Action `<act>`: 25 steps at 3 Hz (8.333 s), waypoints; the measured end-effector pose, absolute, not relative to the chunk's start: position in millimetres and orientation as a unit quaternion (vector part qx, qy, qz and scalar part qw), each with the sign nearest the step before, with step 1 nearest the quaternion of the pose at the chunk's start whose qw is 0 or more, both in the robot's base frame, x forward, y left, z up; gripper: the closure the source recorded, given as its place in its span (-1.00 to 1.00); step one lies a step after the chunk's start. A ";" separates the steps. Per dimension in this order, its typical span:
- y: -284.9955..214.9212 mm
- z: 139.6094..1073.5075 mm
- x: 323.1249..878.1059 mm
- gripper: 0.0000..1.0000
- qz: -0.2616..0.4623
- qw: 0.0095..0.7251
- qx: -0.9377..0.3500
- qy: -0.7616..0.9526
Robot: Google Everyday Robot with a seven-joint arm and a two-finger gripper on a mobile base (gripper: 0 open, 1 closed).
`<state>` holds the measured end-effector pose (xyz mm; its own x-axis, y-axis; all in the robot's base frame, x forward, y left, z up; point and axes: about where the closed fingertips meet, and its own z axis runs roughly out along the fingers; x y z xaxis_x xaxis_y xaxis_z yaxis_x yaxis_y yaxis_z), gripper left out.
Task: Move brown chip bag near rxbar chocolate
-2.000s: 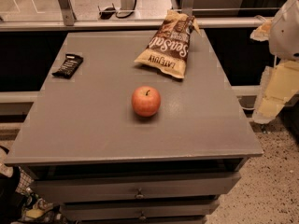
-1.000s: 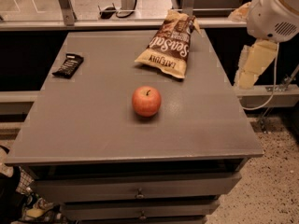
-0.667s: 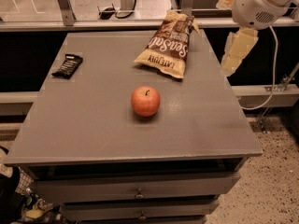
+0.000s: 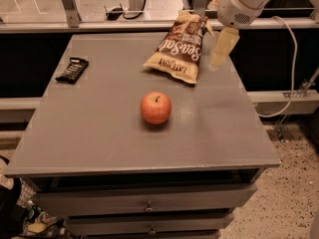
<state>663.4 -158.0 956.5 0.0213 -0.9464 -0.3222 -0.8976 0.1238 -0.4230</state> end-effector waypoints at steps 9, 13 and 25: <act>-85.7 864.0 780.5 1.00 -0.050 0.217 -0.741 0.634; -92.3 976.2 764.7 1.00 -0.118 0.310 -0.738 0.588; 131.1 973.6 693.2 -1.00 0.074 0.393 -0.790 0.465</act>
Offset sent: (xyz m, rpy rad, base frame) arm 0.0931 0.0463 -0.0495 -0.0886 -0.0050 0.1916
